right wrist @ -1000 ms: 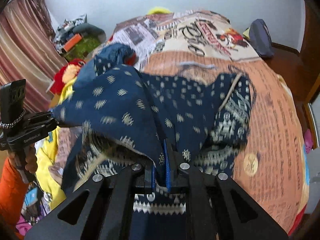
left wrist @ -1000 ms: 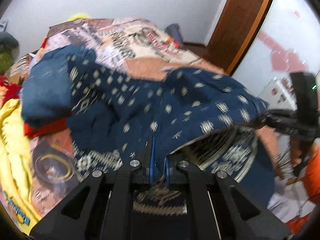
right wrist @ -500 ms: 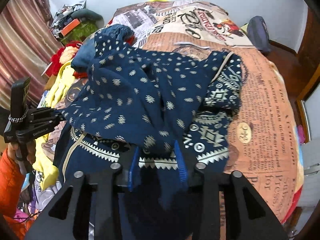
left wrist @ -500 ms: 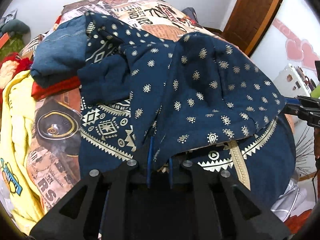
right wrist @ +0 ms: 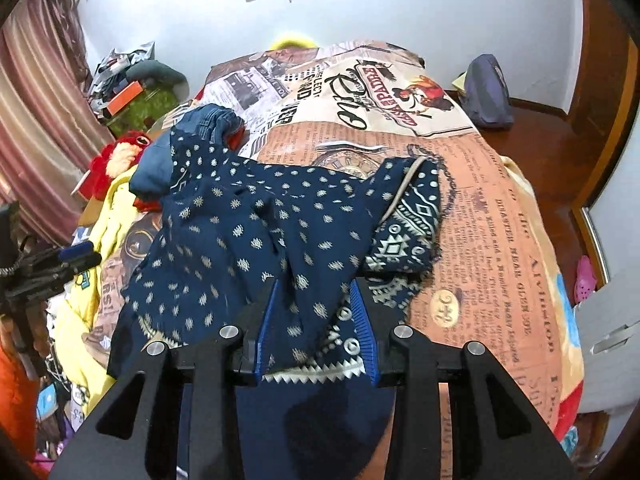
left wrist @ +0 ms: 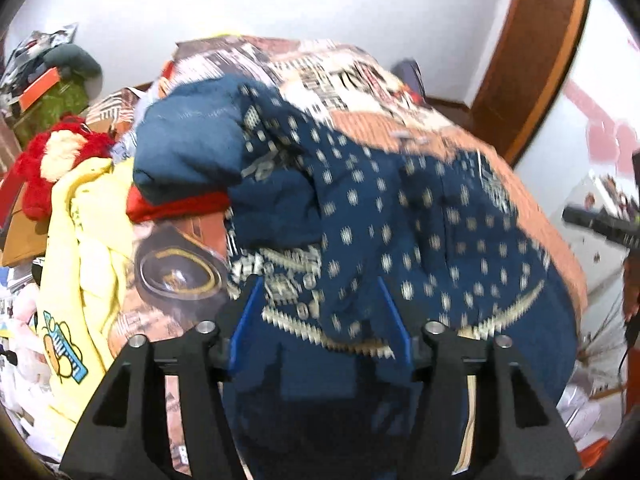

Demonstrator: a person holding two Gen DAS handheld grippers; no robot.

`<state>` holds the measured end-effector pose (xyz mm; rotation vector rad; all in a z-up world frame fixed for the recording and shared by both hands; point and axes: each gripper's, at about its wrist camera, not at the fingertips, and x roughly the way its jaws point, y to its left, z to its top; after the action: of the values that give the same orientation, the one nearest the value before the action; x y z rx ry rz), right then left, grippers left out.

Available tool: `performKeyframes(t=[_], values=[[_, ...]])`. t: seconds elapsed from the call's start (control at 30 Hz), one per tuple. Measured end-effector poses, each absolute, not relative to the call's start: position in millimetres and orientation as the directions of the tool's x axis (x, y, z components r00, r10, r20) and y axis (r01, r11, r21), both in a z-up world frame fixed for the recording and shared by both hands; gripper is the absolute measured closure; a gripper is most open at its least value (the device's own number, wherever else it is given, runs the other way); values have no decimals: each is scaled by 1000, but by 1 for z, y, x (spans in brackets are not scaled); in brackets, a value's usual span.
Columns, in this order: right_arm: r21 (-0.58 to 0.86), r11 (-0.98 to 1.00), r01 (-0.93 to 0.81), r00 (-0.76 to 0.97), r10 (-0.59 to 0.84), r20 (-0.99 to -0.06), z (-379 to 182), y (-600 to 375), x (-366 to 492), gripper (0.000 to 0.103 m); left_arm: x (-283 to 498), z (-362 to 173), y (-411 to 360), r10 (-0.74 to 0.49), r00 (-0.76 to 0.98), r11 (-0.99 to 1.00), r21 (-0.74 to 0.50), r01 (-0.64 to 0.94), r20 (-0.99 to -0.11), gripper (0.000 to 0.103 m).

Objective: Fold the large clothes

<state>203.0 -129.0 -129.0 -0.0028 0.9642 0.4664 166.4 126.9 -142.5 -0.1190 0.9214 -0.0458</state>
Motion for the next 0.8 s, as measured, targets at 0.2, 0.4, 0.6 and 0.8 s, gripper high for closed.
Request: performKeyframes(t=[0.2, 0.4, 0.6, 0.8], values=[[196, 894, -403, 401, 366, -840, -165, -110, 211, 69, 194, -165, 122, -89, 578, 989, -141, -46, -811, 37], [160, 905, -394, 360, 313, -879, -194, -108, 213, 61, 210, -220, 106, -101, 467, 990, -135, -40, -878, 37], [164, 916, -367, 394, 312, -865, -181, -124, 222, 59, 214, -216, 125, -146, 475, 977, -200, -67, -868, 35], [187, 937, -296, 455, 310, -835, -168, -148, 244, 59, 227, -188, 170, -94, 563, 965, -215, -152, -821, 35]])
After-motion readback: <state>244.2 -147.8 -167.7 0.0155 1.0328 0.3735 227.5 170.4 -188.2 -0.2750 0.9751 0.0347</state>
